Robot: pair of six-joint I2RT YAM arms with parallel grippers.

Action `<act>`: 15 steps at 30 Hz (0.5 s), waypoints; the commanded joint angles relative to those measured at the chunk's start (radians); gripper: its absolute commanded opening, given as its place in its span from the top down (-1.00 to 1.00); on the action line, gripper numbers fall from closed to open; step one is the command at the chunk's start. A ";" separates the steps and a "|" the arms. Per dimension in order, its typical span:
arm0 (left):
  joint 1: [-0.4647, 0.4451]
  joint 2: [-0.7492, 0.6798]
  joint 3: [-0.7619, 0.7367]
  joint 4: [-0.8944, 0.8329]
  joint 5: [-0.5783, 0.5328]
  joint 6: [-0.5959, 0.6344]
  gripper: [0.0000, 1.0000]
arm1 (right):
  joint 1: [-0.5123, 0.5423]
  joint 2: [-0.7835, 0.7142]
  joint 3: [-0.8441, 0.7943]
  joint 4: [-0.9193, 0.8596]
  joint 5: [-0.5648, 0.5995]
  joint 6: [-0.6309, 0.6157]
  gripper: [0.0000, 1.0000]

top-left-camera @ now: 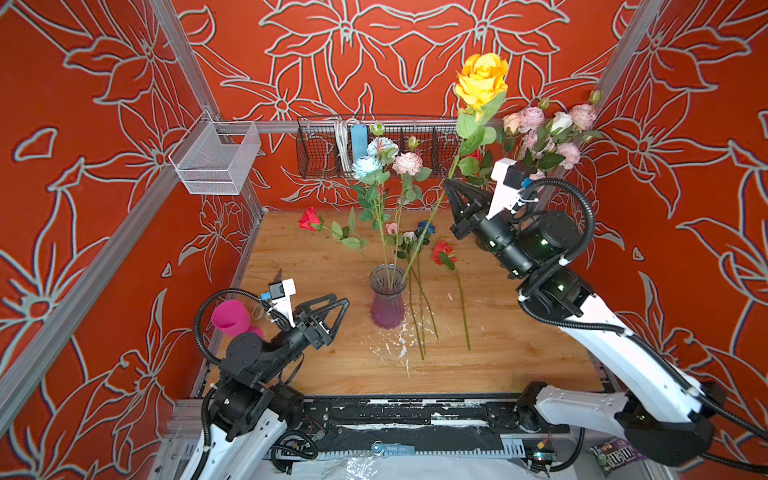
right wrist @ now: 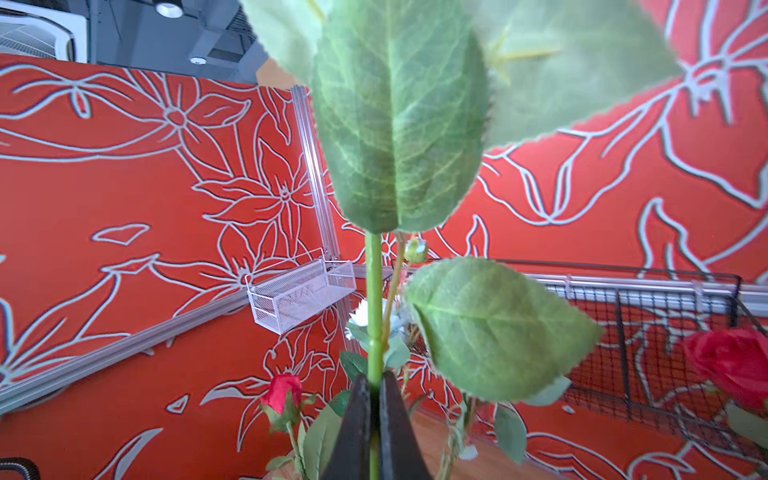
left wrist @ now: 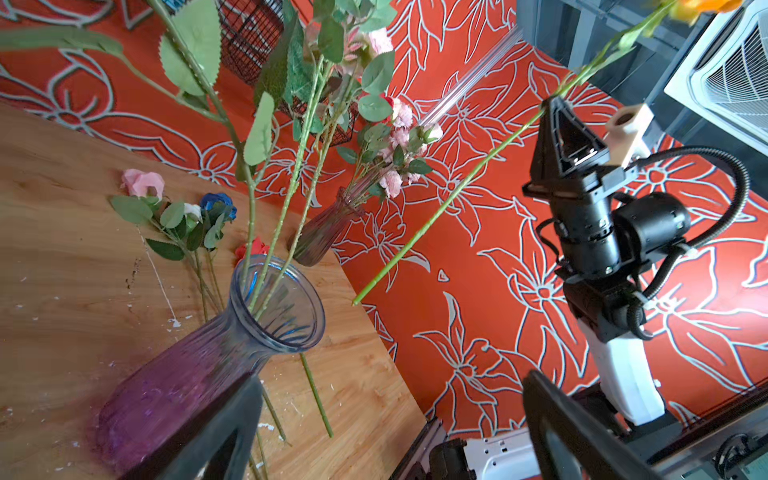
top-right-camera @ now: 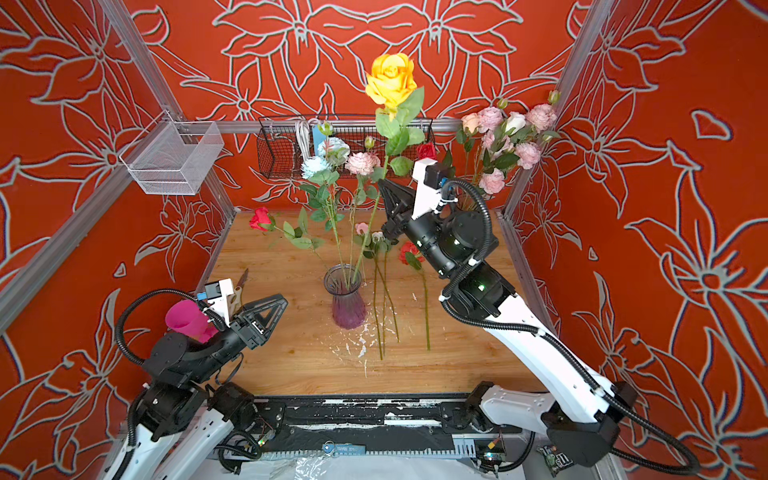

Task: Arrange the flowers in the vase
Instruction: 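Carry the yellow rose over the purple vase and lower its stem in, then open the right gripper and draw it back toward the rose pile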

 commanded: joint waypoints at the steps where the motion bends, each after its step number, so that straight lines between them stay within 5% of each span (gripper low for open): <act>1: -0.003 0.020 0.006 0.052 0.045 0.011 -0.95 | 0.017 0.064 0.030 0.045 -0.026 -0.050 1.00; 13: -0.003 0.033 -0.015 0.066 0.038 0.000 -0.95 | 0.056 0.159 -0.223 0.162 -0.044 0.016 1.00; 15: -0.003 0.048 -0.013 0.073 0.041 -0.003 -0.95 | 0.067 0.154 -0.250 0.146 -0.038 0.023 0.81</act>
